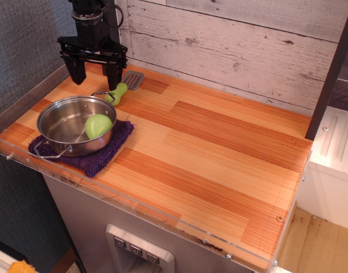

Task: Place the spatula on the inner front edge of the table.

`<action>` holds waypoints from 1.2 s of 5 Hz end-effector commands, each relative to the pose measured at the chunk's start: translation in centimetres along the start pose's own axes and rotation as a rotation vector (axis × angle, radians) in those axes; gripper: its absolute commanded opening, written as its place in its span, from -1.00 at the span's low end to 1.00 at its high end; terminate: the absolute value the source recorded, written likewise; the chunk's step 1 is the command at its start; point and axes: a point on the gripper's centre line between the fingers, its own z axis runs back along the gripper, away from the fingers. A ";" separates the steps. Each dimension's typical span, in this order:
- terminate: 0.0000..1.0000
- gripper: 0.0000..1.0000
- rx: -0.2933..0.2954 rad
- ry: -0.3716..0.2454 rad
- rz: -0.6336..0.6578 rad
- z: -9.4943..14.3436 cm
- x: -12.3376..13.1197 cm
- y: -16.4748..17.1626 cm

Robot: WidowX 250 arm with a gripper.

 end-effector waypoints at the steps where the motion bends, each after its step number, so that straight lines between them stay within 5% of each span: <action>1: -1.00 1.00 -0.028 -0.066 0.022 1.6 0.7 -1.3; 3: -1.00 1.00 0.086 0.021 -0.015 -2.2 0.5 -1.7; 4: -1.00 1.00 0.088 0.050 -0.032 -3.2 0.4 -2.1; 5: -1.00 -1.00 0.086 -0.003 -0.037 -1.3 0.6 -2.4; 6: -1.00 -1.00 0.059 -0.077 -0.039 1.3 1.0 -2.2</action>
